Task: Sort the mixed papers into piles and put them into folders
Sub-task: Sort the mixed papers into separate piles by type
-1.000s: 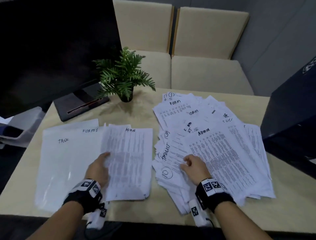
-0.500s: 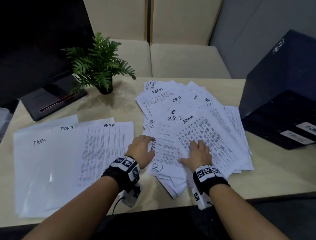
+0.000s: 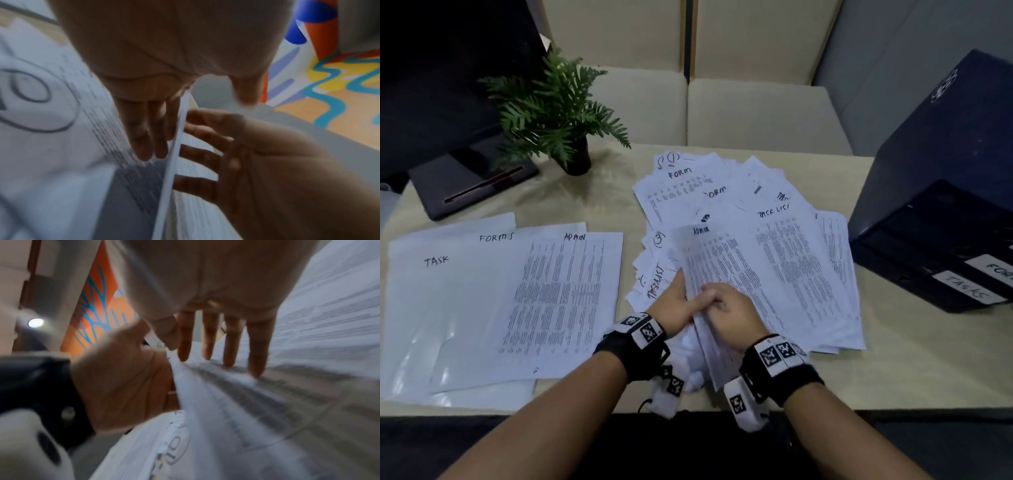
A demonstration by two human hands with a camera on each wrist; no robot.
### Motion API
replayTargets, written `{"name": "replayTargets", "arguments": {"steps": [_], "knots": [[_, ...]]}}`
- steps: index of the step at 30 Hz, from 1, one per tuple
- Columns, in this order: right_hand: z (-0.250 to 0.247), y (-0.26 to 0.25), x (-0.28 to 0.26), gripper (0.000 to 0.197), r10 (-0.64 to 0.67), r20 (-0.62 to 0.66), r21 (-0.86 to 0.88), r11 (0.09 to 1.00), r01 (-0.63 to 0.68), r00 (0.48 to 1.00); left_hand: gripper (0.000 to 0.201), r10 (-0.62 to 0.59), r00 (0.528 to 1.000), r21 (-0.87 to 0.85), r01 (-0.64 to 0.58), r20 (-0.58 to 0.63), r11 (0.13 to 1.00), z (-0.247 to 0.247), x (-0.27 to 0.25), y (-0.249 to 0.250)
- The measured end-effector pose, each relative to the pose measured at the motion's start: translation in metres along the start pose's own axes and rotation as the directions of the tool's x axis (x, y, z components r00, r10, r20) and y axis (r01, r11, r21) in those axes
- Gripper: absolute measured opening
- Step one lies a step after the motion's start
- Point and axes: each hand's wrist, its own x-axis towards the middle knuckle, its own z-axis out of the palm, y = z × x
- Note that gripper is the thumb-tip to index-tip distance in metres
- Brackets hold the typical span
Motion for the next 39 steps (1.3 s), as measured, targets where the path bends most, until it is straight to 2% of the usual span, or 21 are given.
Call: {"name": "replayTargets", "arguments": {"steps": [2, 4, 6, 7, 8, 10, 12, 14, 18, 21, 24, 27, 31, 35, 39], "knots": [[-0.007, 0.002, -0.001, 0.016, 0.054, -0.001, 0.13, 0.99, -0.053, 0.999, 0.06, 0.028, 0.994, 0.105, -0.017, -0.103, 0.994, -0.01, -0.005, 0.002], [-0.015, 0.01, 0.005, 0.026, 0.135, -0.091, 0.005, 0.991, -0.135, 0.987, 0.055, 0.01, 0.978, 0.161, 0.025, -0.211, 0.987, -0.026, -0.013, 0.001], [-0.021, 0.014, 0.009, 0.051, 0.221, -0.2, -0.141, 0.958, -0.251, 0.955, 0.054, -0.029, 0.966, 0.08, 0.051, -0.259, 0.996, -0.044, -0.022, -0.001], [-0.021, 0.01, 0.01, 0.057, 0.261, -0.208, -0.131, 0.948, -0.292, 0.943, 0.054, -0.05, 0.961, 0.041, 0.063, -0.273, 0.997, -0.054, -0.03, -0.001], [-0.018, 0.005, 0.011, 0.056, 0.295, -0.182, -0.072, 0.947, -0.312, 0.938, 0.054, -0.074, 0.955, 0.003, 0.078, -0.289, 0.997, -0.067, -0.034, -0.008], [-0.001, -0.009, 0.013, 0.034, 0.314, -0.056, 0.041, 0.949, -0.312, 0.948, 0.056, -0.106, 0.942, 0.006, 0.114, -0.32, 0.994, -0.094, -0.043, -0.02], [0.022, -0.022, 0.018, 0.018, 0.274, -0.006, 0.035, 0.961, -0.273, 0.962, 0.071, -0.157, 0.919, 0.042, 0.184, -0.362, 0.982, -0.125, -0.051, -0.037], [0.048, -0.037, 0.027, 0.022, 0.25, 0.003, 0.067, 0.966, -0.249, 0.968, 0.071, -0.184, 0.897, 0.077, 0.233, -0.402, 0.969, -0.155, -0.058, -0.053], [0.103, -0.066, 0.043, 0.034, 0.259, 0.047, 0.042, 0.964, -0.261, 0.965, 0.053, -0.183, 0.847, 0.166, 0.3, -0.499, 0.939, -0.214, -0.072, -0.076], [0.139, -0.078, 0.055, 0.022, 0.258, 0.1, -0.016, 0.966, -0.257, 0.961, 0.064, -0.223, 0.816, 0.169, 0.361, -0.533, 0.917, -0.248, -0.075, -0.082], [0.167, -0.085, 0.063, 0.024, 0.333, 0.077, -0.104, 0.94, -0.325, 0.94, 0.072, -0.212, 0.812, 0.175, 0.356, -0.544, 0.918, -0.264, -0.079, -0.087], [0.183, -0.092, 0.065, 0.026, 0.387, 0.012, -0.176, 0.909, -0.379, 0.922, 0.073, -0.132, 0.852, 0.323, 0.33, -0.507, 0.887, -0.261, -0.081, -0.09], [0.175, -0.105, 0.062, 0.035, 0.38, -0.008, -0.28, 0.887, -0.366, 0.925, 0.054, 0.003, 0.93, 0.51, 0.199, -0.368, 0.837, -0.238, -0.076, -0.074], [0.127, -0.098, 0.049, 0.027, 0.347, -0.105, -0.187, 0.914, -0.361, 0.932, 0.041, 0.098, 0.981, 0.526, 0.006, -0.169, 0.851, -0.197, -0.058, -0.035], [0.063, -0.056, 0.037, 0.04, 0.354, -0.219, -0.201, 0.896, -0.397, 0.909, 0.031, 0.127, 0.992, 0.453, -0.104, -0.022, 0.885, -0.151, -0.038, -0.005]]}}
